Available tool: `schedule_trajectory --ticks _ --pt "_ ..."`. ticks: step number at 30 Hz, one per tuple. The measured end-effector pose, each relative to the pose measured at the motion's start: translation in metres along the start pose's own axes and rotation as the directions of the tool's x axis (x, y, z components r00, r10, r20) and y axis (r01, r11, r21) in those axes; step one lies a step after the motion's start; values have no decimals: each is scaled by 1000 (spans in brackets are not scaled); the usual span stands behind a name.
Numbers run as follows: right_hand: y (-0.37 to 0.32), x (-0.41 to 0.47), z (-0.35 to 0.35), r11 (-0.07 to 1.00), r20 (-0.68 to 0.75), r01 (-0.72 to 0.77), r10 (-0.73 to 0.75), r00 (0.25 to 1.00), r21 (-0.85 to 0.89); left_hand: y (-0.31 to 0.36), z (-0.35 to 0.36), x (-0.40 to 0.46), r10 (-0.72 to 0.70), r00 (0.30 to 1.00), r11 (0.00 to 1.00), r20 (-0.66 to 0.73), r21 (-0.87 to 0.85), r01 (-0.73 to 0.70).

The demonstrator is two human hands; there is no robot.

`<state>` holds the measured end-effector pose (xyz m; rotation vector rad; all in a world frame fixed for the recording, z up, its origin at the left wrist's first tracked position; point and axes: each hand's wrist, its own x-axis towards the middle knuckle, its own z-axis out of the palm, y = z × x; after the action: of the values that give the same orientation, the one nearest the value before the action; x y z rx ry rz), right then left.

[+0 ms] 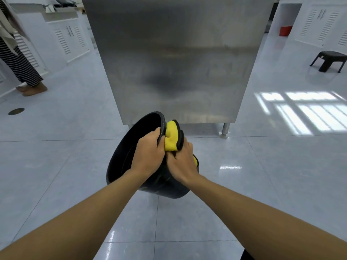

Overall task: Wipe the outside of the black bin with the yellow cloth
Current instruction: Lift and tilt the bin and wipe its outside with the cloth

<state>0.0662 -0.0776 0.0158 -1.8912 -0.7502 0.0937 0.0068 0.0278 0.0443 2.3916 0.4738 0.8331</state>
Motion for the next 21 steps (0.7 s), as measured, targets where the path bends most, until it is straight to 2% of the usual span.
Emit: schedule_trajectory --ticks 5,9,12,15,18,19,21 --pt "-1 -3 4 997 4 54 -54 999 50 11 -1 -6 1 1000 960 26 279 -8" --pt "6 2 6 995 1 64 -64 998 75 15 -3 -5 24 999 965 42 259 -34" --pt "23 5 1 993 14 49 -48 999 -108 16 -8 -3 63 997 976 -42 210 -53" --pt "43 11 -6 956 38 -213 225 974 -202 16 -12 3 108 990 976 -95 197 -88" --pt "56 16 -17 830 35 -544 552 833 -125 19 -14 5 148 983 978 -112 164 -129" --pt "58 17 -19 796 37 -598 603 797 -99 20 -14 5 157 981 978 -115 156 -138" --pt "59 19 -18 780 19 -621 624 781 -78 20 -12 5 149 981 983 -125 123 -133"
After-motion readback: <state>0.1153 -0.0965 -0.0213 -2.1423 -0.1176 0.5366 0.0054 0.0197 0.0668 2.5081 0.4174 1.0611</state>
